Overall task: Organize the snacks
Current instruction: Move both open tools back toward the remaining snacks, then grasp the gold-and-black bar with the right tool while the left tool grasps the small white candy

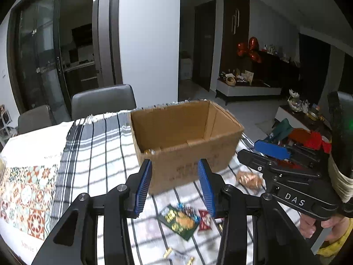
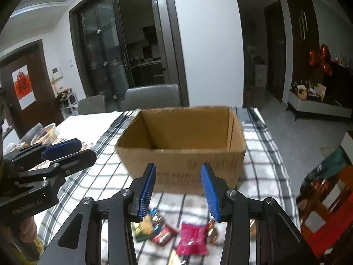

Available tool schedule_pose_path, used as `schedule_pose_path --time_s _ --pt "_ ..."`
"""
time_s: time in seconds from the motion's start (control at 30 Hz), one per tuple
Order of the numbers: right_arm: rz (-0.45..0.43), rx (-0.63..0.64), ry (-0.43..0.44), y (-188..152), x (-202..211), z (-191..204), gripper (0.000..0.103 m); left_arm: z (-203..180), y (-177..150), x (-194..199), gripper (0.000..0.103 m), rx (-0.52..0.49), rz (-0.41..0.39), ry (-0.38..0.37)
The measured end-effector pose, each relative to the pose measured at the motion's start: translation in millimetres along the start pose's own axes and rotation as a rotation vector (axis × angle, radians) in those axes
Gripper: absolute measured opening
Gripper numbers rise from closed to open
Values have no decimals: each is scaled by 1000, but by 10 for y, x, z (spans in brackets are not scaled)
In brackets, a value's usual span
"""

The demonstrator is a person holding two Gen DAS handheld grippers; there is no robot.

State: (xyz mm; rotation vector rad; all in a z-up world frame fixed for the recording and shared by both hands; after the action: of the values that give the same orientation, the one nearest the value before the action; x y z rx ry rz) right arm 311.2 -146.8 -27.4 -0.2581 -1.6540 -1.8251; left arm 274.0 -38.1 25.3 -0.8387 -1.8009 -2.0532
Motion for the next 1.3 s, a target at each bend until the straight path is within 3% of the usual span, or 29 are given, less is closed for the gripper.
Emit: schedule_pose_path --time_s 0.33,0.83,1.3 --pt "44 -31 -11 -556 127 120 44 -53 -540 173 42 -2 52 -6" --pt "194 -94 -23 -1340 -57 103 44 -112 -1445 -53 41 61 241 -56" --pt "259 -149 -57 -1724 -247 -9 44 -127 -1888 -362 31 106 363 -62"
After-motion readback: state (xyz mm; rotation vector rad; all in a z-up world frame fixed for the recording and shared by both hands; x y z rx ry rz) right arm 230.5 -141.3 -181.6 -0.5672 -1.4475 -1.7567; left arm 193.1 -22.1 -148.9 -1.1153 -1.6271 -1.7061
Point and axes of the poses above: each gripper's, at about its wrist camera, not at the fingertips, and x roughly against the way its jaws point, z to its left, y to its top, the point moved 8 cm from there along -x, roughly the way its jaws point, and after that the axes turned 7 degrees about y, right-handed, at the moved point
